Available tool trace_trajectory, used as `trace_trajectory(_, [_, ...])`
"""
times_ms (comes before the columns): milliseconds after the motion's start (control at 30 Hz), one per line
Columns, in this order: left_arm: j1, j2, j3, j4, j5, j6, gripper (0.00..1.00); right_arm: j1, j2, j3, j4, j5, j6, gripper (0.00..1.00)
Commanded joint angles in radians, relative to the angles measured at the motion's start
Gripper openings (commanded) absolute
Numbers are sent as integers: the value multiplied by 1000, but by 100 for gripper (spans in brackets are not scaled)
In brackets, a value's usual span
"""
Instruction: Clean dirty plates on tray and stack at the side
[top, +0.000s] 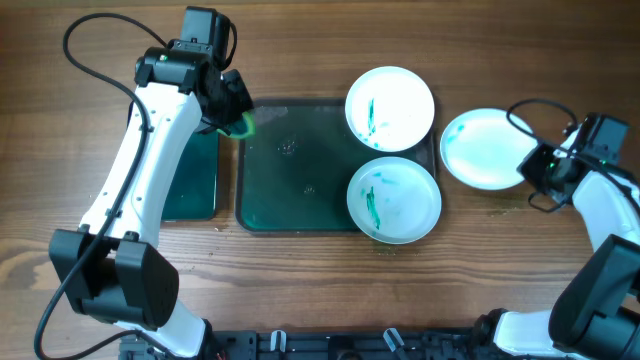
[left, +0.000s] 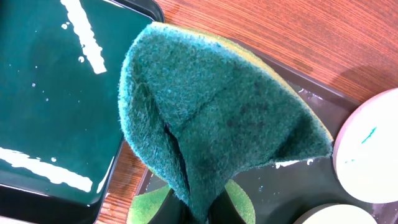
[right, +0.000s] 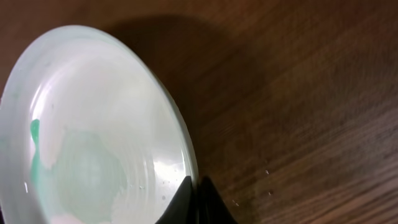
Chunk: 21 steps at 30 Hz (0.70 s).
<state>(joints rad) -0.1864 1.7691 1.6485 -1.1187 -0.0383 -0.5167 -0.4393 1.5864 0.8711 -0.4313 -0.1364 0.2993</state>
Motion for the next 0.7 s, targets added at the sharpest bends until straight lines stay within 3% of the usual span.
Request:
trace_trajectory(0, [-3,-2,6,3,5,12,4,2,-4,-19,18,24,19,11])
trace_trajectory(100, [-3,-2,6,3,5,11,4,2,-5,-6,7,-17,19,33])
trace_trajectory(167, [-3,-2,6,3,5,11,4,2,-9,25,-38,-55,20,43])
trace_trajectory(400, [-3,-2,6,-1,9,12,4,42,-14,195,-355,-245,-21,43])
trace_trajectory(667, [-3,-2,6,-7,23,12,4,214,-13,175,-553,-265,-138,42])
